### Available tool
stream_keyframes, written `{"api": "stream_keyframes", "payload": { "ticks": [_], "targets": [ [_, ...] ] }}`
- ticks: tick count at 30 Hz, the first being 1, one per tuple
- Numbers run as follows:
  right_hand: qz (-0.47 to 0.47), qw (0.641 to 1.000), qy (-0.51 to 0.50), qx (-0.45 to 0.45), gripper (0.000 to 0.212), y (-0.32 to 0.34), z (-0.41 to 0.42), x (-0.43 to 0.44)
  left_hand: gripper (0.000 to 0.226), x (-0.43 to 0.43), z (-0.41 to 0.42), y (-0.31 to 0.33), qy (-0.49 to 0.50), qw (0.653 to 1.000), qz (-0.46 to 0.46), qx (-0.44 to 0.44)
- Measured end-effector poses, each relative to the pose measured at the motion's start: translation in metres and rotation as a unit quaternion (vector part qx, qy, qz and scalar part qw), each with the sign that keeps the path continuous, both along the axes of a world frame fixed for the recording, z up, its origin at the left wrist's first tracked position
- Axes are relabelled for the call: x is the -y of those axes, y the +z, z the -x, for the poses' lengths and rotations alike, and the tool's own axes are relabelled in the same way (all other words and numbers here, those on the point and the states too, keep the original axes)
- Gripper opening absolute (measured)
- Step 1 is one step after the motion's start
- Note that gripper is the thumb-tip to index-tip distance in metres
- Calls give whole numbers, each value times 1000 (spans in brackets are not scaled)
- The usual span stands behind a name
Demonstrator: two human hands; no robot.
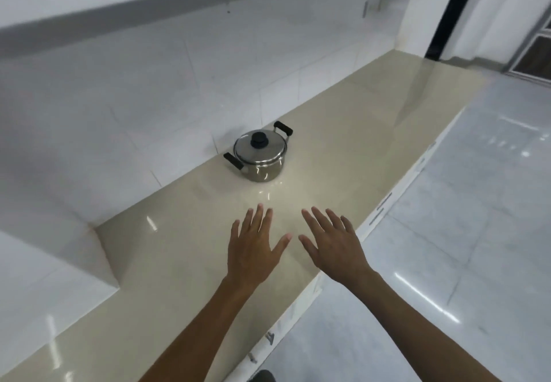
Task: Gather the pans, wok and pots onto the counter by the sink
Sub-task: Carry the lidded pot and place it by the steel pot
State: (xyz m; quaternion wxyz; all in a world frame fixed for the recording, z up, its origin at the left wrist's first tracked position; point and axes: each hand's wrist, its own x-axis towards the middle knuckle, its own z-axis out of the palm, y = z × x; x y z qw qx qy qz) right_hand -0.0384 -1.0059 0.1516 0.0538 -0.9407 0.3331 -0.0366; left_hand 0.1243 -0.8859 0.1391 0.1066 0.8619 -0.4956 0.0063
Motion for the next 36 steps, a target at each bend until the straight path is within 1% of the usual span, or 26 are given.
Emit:
{"api": "stream_keyframes", "payload": {
  "ticks": [7,14,19,22,25,27,30,34,36],
  "targets": [
    [8,998,58,23,63,-14,-63,113,85,79,-47,-8,89,996,16,-8],
    [-56,994,82,53,67,-7,-123,200,87,135,-105,-12,185,980,45,-63],
    [-128,985,84,79,67,-9,-169,256,91,154,-133,-16,283,948,62,-129],
    [-165,979,86,82,67,-19,-203,293,86,168,-153,-22,340,918,87,-185],
    [-207,974,67,64,70,-29,-237,330,75,183,-166,-26,396,866,144,-268],
    [-229,969,71,56,70,-37,-256,349,64,194,-170,-29,432,838,179,-280],
    [-257,962,78,43,59,-48,-280,371,49,213,-172,-34,484,789,228,-301],
    [-326,937,101,75,38,-61,-299,388,34,230,-173,-35,515,751,268,-314],
    [-346,928,108,88,32,-63,-305,394,31,232,-173,-33,529,720,294,-340]
  ]
}}
